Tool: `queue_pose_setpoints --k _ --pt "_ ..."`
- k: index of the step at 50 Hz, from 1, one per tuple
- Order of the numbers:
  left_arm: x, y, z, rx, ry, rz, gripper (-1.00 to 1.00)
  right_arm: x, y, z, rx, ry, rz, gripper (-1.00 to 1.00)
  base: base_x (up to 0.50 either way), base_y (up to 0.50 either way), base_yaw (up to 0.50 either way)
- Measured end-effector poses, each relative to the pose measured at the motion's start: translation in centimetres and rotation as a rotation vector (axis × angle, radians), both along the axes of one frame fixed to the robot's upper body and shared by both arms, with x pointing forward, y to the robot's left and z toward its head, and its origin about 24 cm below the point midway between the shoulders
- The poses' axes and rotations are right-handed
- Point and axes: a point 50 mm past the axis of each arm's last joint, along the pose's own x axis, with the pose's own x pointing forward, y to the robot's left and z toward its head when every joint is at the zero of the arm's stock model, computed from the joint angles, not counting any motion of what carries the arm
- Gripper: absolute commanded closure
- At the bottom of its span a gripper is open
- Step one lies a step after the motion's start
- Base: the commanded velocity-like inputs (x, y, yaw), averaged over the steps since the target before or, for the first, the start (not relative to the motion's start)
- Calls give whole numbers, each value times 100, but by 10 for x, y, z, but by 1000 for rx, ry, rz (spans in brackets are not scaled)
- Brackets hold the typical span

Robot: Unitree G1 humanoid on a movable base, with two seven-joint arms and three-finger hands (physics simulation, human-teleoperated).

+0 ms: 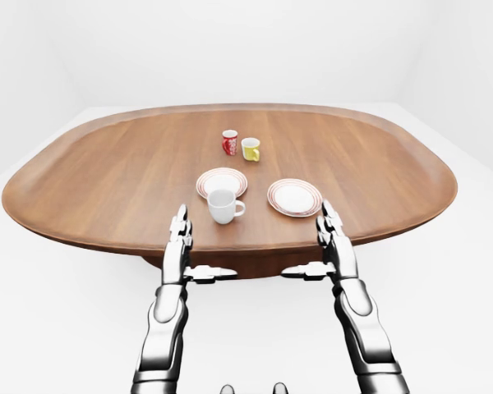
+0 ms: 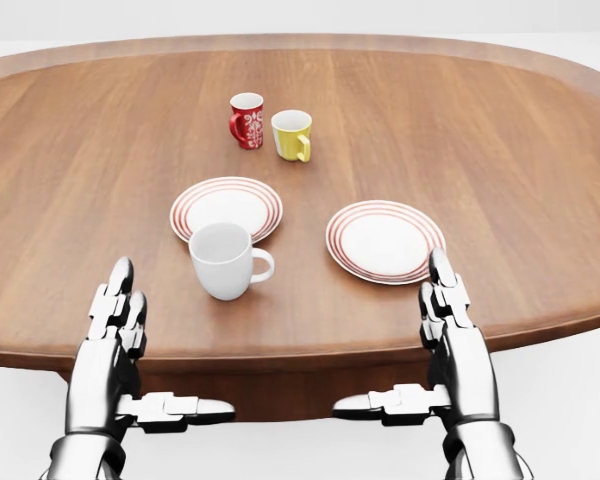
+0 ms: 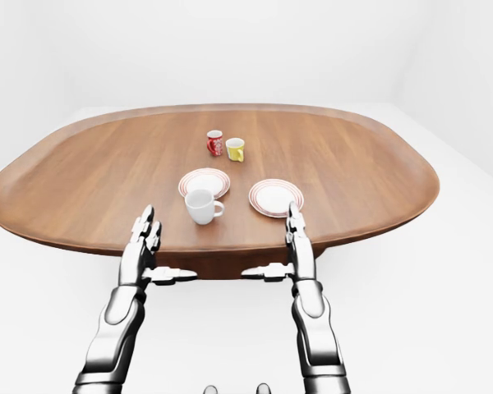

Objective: Put the white mug on the left plate.

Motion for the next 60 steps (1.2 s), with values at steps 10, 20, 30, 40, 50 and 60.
queue_pose_setpoints --k 10,20,30,40,50,60 --pt "1 8 10 24 -36 4 -100 -1 -6 16 6 -34 4 -100 0 0 0" --pt "-6 12 82 34 -284 -2 -100 -9 -13 99 60 -381 -10 -100 0 0 0" --pt "-15 14 114 36 -428 -1 -100 -20 -16 128 115 -518 -9 -100 0 0 0" --pt "-20 15 127 37 -493 1 -100 -27 -16 140 151 -577 16 -100 0 47 0" --pt "-21 18 134 40 -523 7 -100 -29 -17 145 166 -600 25 -100 0 50 0" --pt "-22 19 136 43 -531 9 -100 -30 -18 146 173 -608 28 -100 0 50 0"
